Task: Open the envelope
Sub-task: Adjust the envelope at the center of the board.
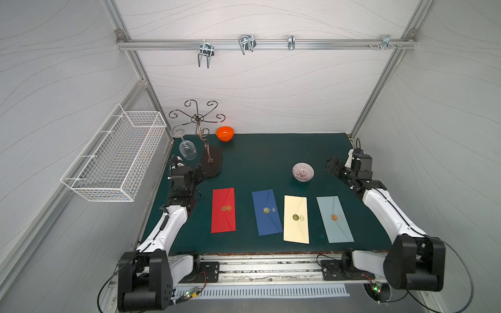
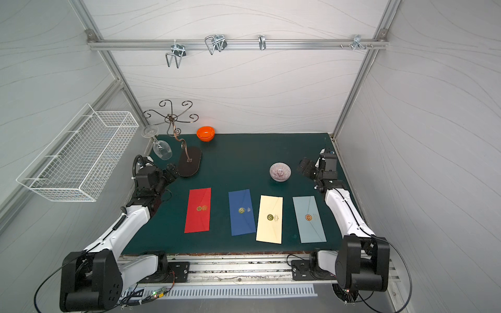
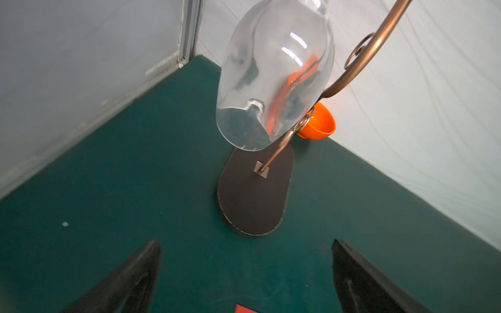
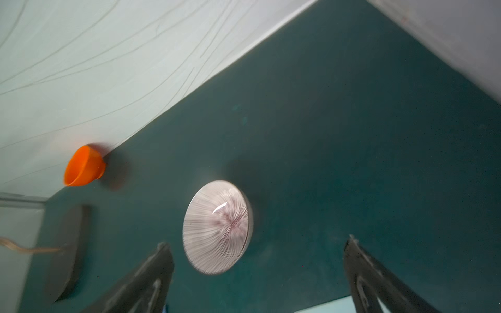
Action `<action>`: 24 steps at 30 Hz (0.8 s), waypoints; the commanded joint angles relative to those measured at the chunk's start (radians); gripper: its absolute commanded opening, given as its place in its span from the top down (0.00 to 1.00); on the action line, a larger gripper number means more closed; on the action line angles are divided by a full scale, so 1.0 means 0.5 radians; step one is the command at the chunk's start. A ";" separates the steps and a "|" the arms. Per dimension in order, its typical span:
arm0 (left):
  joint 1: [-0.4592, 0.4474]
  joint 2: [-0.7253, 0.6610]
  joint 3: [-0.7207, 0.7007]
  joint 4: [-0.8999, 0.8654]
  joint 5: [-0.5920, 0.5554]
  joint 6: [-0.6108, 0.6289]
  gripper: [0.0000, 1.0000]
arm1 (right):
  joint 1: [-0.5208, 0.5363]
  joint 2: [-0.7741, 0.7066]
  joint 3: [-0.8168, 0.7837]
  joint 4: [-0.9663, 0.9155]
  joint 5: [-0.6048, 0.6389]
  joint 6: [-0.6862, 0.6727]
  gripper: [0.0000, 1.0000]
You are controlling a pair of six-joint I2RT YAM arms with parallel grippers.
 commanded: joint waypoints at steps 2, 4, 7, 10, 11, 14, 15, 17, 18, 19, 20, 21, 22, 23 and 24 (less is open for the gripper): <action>0.033 -0.058 -0.019 -0.118 0.679 -0.397 0.00 | 0.043 -0.086 -0.150 -0.113 -0.726 0.178 0.01; 0.035 -0.067 -0.045 -0.062 0.932 -0.474 0.01 | 0.139 -0.128 -0.174 -0.165 -0.734 0.151 0.01; 0.005 -0.102 -0.059 -0.084 1.147 -0.534 0.06 | 0.296 -0.191 -0.196 -0.279 -0.648 0.124 0.01; -0.137 -0.171 -0.055 -0.208 1.152 -0.492 0.06 | 0.463 -0.262 -0.226 -0.366 -0.596 0.059 0.01; -0.215 -0.196 -0.045 -0.269 1.122 -0.454 0.05 | 0.518 -0.287 -0.235 -0.415 -0.566 0.029 0.01; -0.437 -0.264 -0.043 -0.408 1.017 -0.390 0.04 | 0.651 -0.335 -0.245 -0.560 -0.485 -0.056 0.01; -0.502 -0.279 -0.054 -0.431 0.989 -0.387 0.04 | 0.682 -0.345 -0.253 -0.589 -0.463 -0.064 0.01; -0.647 -0.294 -0.082 -0.453 0.943 -0.376 0.04 | 0.743 -0.364 -0.287 -0.605 -0.445 -0.054 0.01; -0.718 -0.293 -0.089 -0.455 0.930 -0.372 0.04 | 0.768 -0.363 -0.298 -0.596 -0.445 -0.041 0.01; -0.792 -0.280 -0.093 -0.454 0.916 -0.369 0.04 | 0.800 -0.357 -0.305 -0.591 -0.443 -0.021 0.01; -0.858 -0.264 -0.093 -0.447 0.904 -0.363 0.04 | 0.825 -0.343 -0.312 -0.584 -0.438 -0.009 0.01; -0.939 -0.240 -0.088 -0.443 0.877 -0.353 0.04 | 0.852 -0.329 -0.316 -0.578 -0.425 0.002 0.01; -1.021 -0.207 -0.080 -0.440 0.847 -0.337 0.04 | 0.869 -0.307 -0.322 -0.570 -0.424 0.011 0.01; -1.086 -0.168 -0.064 -0.440 0.830 -0.322 0.04 | 0.878 -0.284 -0.324 -0.572 -0.425 0.019 0.01; -1.157 -0.127 -0.038 -0.436 0.822 -0.303 0.04 | 0.882 -0.260 -0.321 -0.586 -0.413 0.031 0.01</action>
